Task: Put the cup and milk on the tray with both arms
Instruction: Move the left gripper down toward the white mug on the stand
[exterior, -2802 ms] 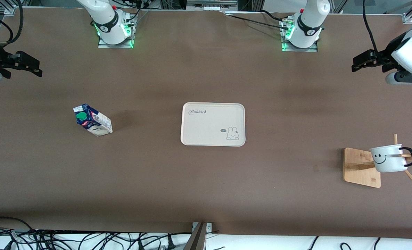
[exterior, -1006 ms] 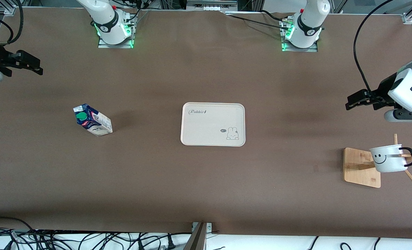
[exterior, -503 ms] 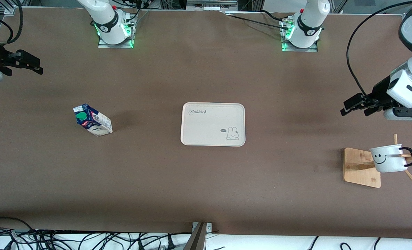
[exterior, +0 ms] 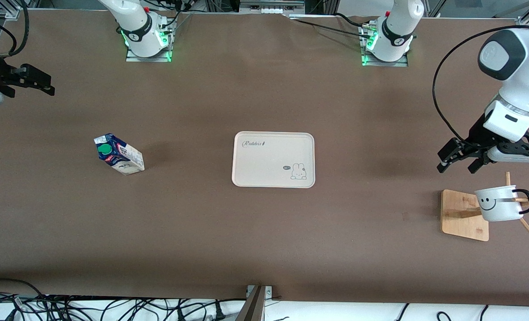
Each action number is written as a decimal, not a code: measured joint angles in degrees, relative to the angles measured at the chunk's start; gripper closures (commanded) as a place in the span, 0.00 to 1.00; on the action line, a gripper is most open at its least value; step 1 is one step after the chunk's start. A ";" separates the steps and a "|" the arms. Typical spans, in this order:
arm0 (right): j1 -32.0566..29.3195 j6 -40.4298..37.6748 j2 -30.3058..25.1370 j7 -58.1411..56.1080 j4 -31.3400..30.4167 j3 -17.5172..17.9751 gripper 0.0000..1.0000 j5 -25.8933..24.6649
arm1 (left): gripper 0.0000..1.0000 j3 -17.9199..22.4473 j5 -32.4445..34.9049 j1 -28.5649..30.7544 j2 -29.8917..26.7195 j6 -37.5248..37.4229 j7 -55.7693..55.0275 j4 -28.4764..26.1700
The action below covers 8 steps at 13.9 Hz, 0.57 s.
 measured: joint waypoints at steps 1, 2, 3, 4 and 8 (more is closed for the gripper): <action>-0.01 -0.01 0.00 0.01 0.00 0.00 0.00 0.00 | 0.00 -0.16 0.00 -0.07 0.01 5.44 0.06 -2.74; -0.02 -0.01 0.00 0.01 0.00 0.00 0.00 0.00 | 0.00 -0.57 0.00 -0.14 -0.01 9.66 0.08 -5.08; -0.03 -0.01 0.00 0.01 0.00 0.00 0.00 0.00 | 0.00 -0.89 0.00 -0.28 -0.03 12.27 0.08 -6.69; -0.03 -0.02 0.00 0.01 0.00 0.00 0.00 0.00 | 0.00 -1.03 0.00 -0.38 -0.09 13.72 0.07 -7.51; -0.06 -0.03 0.00 0.03 0.00 -0.01 0.00 0.00 | 0.00 -0.88 0.00 0.08 -1.12 22.64 0.08 -11.54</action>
